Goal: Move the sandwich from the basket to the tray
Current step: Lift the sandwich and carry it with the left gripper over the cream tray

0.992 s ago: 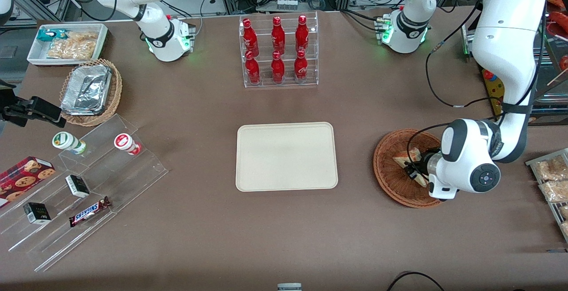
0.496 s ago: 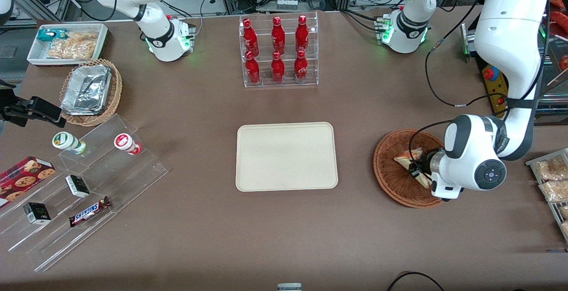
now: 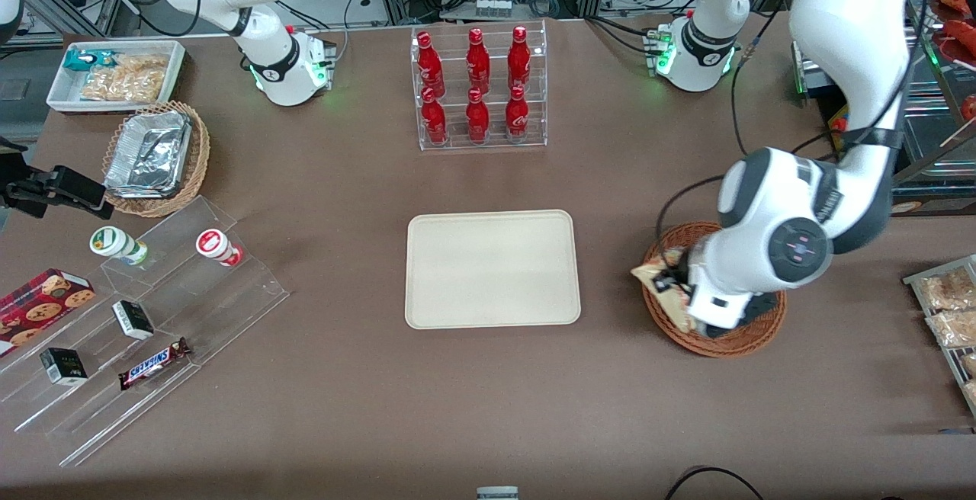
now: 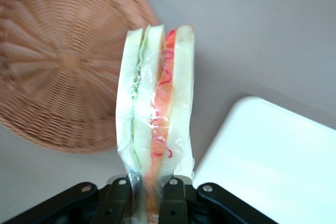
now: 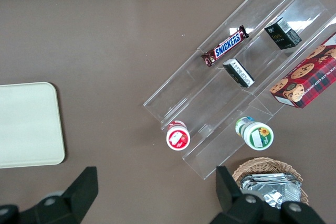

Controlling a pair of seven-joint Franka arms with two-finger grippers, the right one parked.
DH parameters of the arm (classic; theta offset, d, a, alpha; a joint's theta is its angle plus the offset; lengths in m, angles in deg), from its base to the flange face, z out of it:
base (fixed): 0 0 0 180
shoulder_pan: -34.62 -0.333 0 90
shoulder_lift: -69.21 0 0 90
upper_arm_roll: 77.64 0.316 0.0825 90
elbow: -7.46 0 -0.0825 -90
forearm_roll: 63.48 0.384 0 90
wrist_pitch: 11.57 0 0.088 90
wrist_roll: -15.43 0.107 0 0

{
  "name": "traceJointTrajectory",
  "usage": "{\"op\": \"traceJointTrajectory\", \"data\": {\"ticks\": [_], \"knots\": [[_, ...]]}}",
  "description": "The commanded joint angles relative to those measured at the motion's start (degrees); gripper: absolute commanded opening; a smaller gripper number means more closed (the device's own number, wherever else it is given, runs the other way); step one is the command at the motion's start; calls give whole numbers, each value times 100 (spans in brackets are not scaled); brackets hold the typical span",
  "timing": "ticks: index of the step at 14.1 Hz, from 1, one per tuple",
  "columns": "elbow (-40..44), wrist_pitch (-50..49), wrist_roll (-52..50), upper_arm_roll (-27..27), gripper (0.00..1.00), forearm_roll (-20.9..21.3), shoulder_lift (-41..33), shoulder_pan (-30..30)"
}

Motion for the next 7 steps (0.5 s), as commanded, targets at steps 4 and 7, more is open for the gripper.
{"op": "traceJointTrajectory", "data": {"ticks": [4,7], "knots": [[589,48,140,52,11,363,717,1445],[660,539,-131,61,12,381,1148,2114]]}}
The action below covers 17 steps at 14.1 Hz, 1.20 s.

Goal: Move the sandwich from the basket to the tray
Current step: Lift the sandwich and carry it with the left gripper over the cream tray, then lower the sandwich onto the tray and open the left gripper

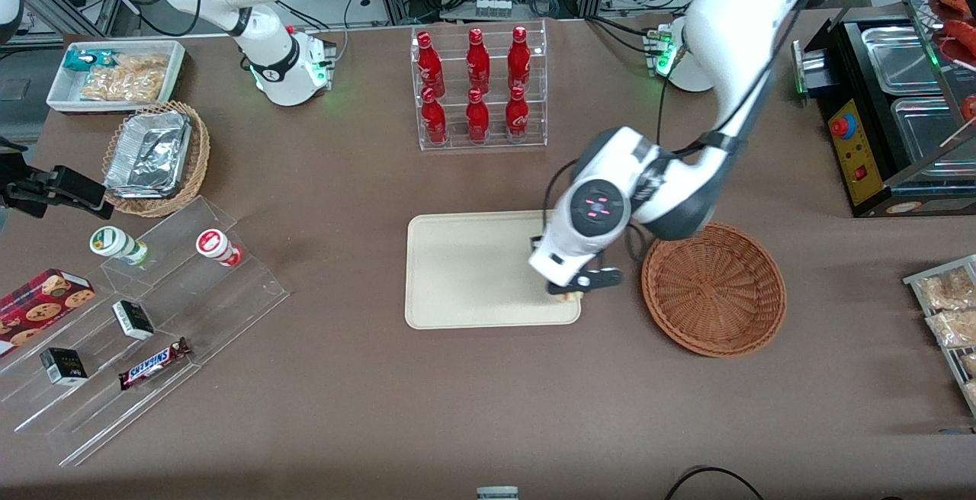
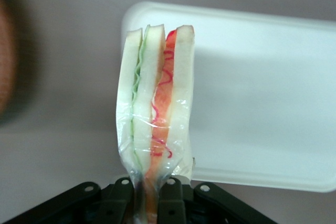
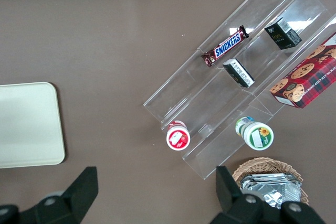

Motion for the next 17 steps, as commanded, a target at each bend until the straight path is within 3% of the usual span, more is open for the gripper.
{"op": "traceJointTrajectory", "data": {"ticks": [1,8,9,11,12,13,15,17], "knots": [[390,298,-234,100,12,145,536,592],[1066,352,-244,110,16,145,1319,1015],[1146,343,-253,110,25,145,1381,1016],[1164,317,-262,110,57,154,1346,1016],[1164,317,-262,118,67,163,1338,1007],[1164,308,-253,127,100,215,1320,1007],[1173,291,-270,127,100,600,1215,1007],[1164,229,-271,136,100,725,987,981]]}}
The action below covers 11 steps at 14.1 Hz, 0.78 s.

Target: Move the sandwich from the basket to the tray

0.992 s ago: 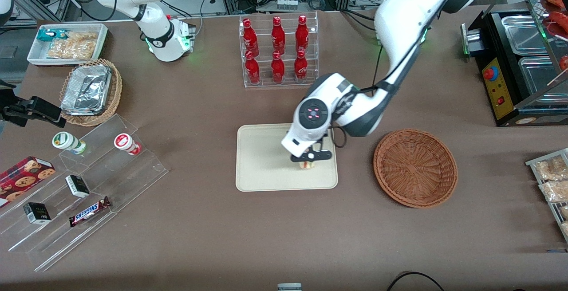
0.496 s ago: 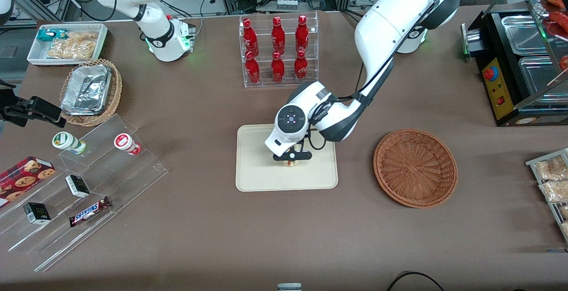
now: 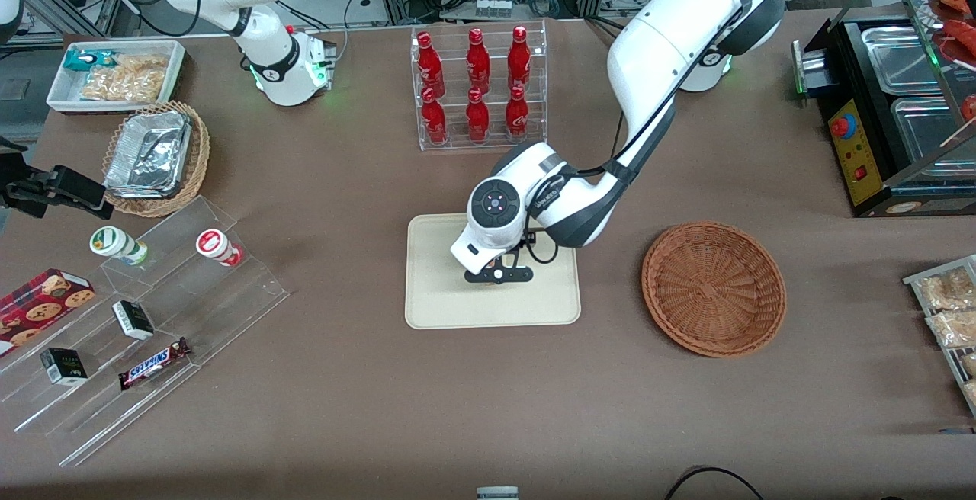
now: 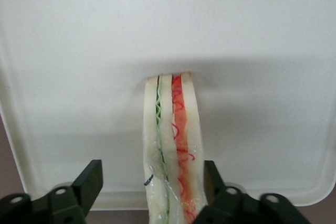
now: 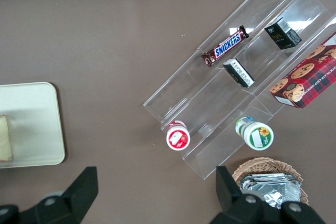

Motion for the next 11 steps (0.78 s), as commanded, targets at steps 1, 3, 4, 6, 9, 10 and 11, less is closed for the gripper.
{"op": "traceJointTrajectory", "data": {"ticks": [1,3,4,6,9,10,11], "knots": [[38,-298,-62,216,100,168,-453,58],[38,-622,-53,340,100,142,-840,32],[3,-972,-62,357,100,133,-1138,-20],[-41,-1771,25,358,100,107,-1691,-466],[-417,-2416,393,340,100,54,-2544,-1118],[-654,-2460,551,340,100,54,-2852,-1363],[-839,-2496,701,340,100,45,-3072,-1653]]}}
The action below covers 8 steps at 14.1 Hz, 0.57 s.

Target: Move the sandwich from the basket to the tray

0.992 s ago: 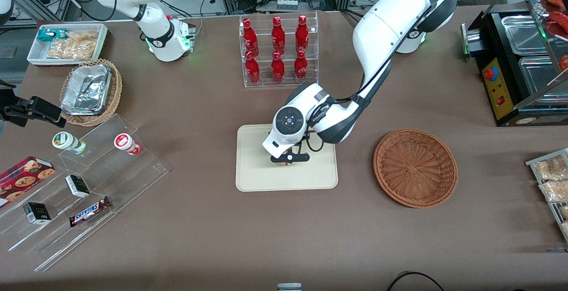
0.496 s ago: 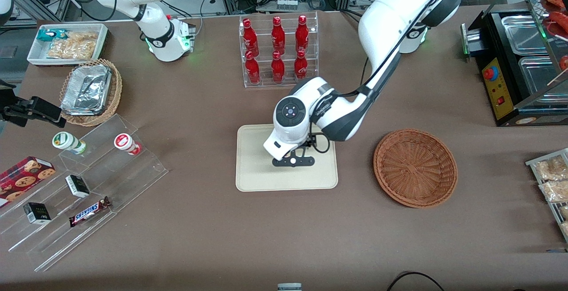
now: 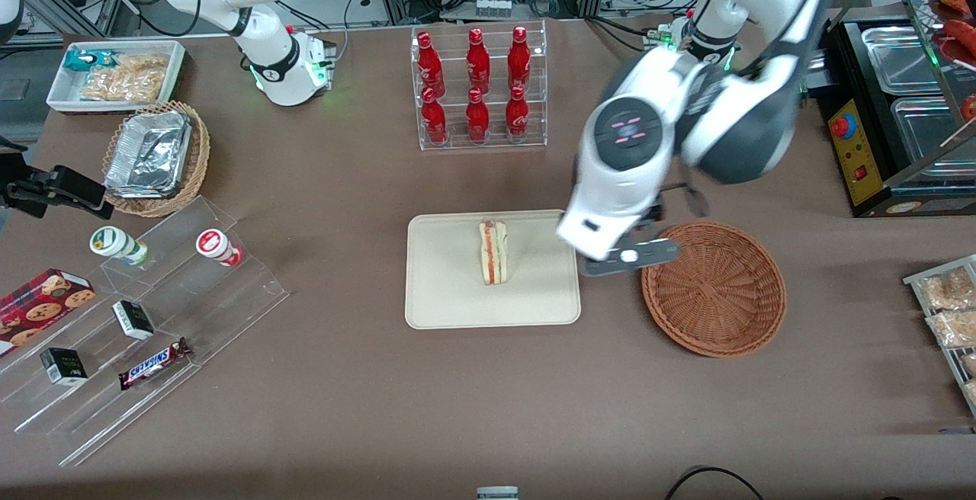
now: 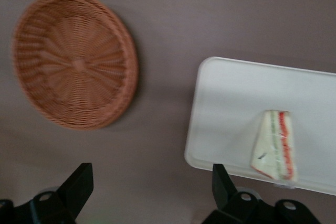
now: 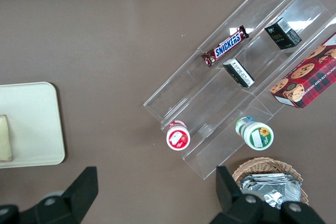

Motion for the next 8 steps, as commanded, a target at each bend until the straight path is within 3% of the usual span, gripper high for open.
{"op": "traceJointTrajectory", "data": {"ticks": [1,4,6,8], "knots": [[-831,-80,481,-51,100,-29,-849,-675],[-832,-633,1377,-42,100,-47,-1220,-1404],[-832,-888,1966,-42,100,-440,-1422,-1888],[-840,-1221,2337,-42,100,-574,-1633,-2276]]}}
